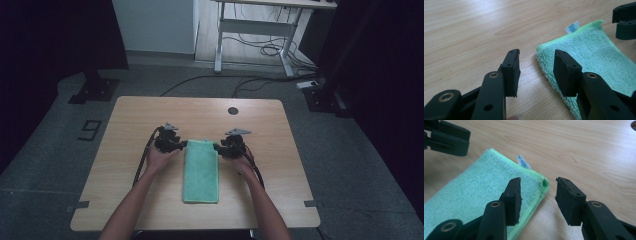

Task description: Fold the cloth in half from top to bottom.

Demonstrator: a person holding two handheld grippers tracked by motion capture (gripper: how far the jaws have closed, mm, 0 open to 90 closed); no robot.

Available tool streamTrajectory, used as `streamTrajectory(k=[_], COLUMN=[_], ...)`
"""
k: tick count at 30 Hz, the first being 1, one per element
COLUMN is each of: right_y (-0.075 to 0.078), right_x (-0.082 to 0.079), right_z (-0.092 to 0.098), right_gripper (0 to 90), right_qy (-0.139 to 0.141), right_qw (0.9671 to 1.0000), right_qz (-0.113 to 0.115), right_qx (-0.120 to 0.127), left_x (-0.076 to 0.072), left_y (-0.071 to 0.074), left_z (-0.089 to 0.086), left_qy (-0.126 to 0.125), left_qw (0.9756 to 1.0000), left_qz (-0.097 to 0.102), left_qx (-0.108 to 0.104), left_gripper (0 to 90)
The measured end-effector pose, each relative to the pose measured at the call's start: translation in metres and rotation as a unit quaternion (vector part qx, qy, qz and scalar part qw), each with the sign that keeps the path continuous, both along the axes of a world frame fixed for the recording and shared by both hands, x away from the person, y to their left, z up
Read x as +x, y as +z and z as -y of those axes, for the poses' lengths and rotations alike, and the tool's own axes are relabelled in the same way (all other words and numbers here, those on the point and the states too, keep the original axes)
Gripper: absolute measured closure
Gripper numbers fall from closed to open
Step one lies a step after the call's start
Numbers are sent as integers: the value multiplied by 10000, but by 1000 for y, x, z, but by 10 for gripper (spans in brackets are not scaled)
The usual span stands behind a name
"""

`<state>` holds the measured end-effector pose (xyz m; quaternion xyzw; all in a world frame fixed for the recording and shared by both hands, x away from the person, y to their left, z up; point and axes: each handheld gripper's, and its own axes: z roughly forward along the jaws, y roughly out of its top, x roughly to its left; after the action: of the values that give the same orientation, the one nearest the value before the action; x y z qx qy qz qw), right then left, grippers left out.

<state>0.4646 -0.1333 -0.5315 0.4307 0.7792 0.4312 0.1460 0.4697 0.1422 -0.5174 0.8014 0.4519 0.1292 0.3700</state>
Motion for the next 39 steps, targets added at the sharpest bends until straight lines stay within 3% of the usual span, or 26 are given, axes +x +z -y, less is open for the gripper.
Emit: streamTrajectory(k=[13, 17, 20, 22, 27, 32, 39], right_y=[-11, -17, -17, -17, -17, -18, -17], right_x=[18, 21, 21, 21, 19, 19, 17], right_z=[-14, -15, -16, -17, -19, -17, -15], right_gripper=[576, 593, 630, 655, 722, 815, 847], right_qy=[-35, -176, -157, -103, 19, 106, 248], right_qw=[9994, 9992, 9992, 9992, 9990, 9993, 9990], right_qz=[-204, -273, -247, -246, -204, -278, -265], right_qx=[-260, -219, -277, -311, -390, -225, -252], left_x=[8, 10, 9, 9, 9, 7, 5], left_y=[-13, -18, -20, -21, -21, -21, -18], left_z=[8, 15, 20, 21, 21, 24, 22], left_qy=[46, 22, -7, -15, -61, -184, -324], left_qw=[9998, 9997, 9997, 9996, 9996, 9993, 9989], left_qz=[-186, -228, -207, -216, -234, -289, -315], left_qx=[-76, -35, 160, 167, 166, 129, 146], left_gripper=[558, 557, 579, 589, 657, 789, 866])
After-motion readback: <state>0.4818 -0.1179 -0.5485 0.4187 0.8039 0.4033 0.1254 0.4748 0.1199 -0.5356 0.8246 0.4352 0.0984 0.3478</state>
